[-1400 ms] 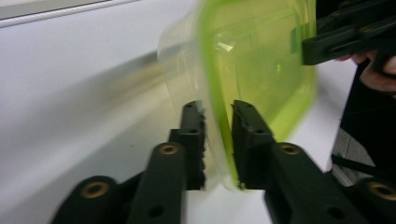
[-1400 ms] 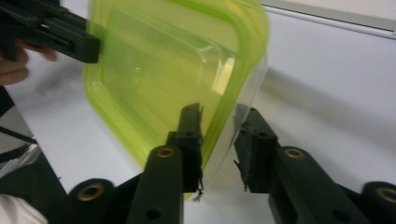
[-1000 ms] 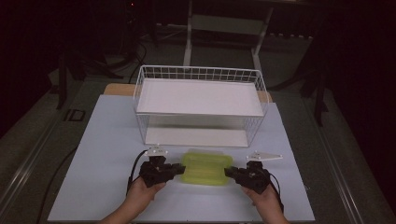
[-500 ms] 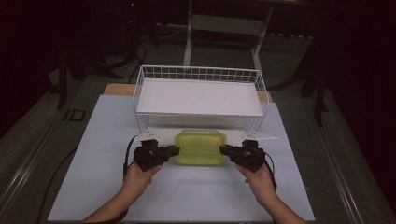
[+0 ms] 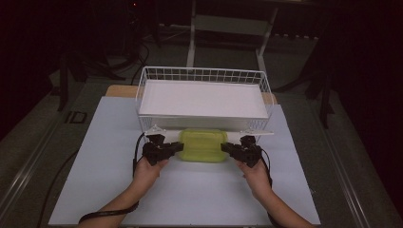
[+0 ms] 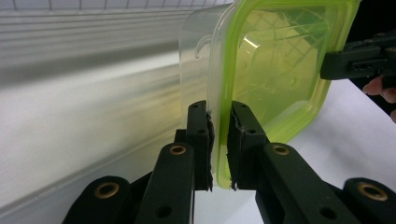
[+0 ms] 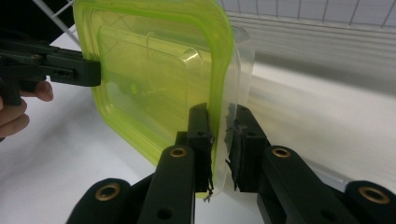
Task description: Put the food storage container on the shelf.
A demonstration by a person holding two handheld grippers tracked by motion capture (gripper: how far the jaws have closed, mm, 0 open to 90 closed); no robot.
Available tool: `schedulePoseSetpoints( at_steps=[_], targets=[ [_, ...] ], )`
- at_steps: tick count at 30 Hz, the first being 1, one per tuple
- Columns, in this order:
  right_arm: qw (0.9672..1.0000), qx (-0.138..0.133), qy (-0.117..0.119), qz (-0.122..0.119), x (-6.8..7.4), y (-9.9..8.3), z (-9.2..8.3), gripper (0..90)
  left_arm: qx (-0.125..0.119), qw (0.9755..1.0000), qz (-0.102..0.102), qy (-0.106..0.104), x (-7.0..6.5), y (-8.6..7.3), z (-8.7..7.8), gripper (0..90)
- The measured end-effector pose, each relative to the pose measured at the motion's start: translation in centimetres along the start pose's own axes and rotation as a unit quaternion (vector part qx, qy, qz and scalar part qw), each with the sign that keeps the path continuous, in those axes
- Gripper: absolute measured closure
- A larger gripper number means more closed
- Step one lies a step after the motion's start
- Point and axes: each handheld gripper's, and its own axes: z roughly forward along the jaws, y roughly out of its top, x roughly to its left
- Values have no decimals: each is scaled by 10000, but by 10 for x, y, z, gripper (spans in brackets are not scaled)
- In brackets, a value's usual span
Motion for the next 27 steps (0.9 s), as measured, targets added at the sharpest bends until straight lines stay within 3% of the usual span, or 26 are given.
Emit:
schedulePoseSetpoints(
  at_steps=[2, 17, 24, 27],
  targets=[
    [9999, -41, -57, -76, -3, 0, 5, 800, 3, 10000, -33, 35, 2, 0, 4, 807],
    [9997, -163, -202, 20, -17, 5, 27, 793, -49, 9998, -84, 170, 15, 8, 15, 805],
    [9993, -218, -260, 156, -18, 8, 31, 792, -138, 9992, -335, 152, 19, 9, 17, 798],
    [9990, -231, -256, 283, -18, 8, 30, 793, -29, 9993, -350, 94, 16, 10, 15, 800]
  ],
)
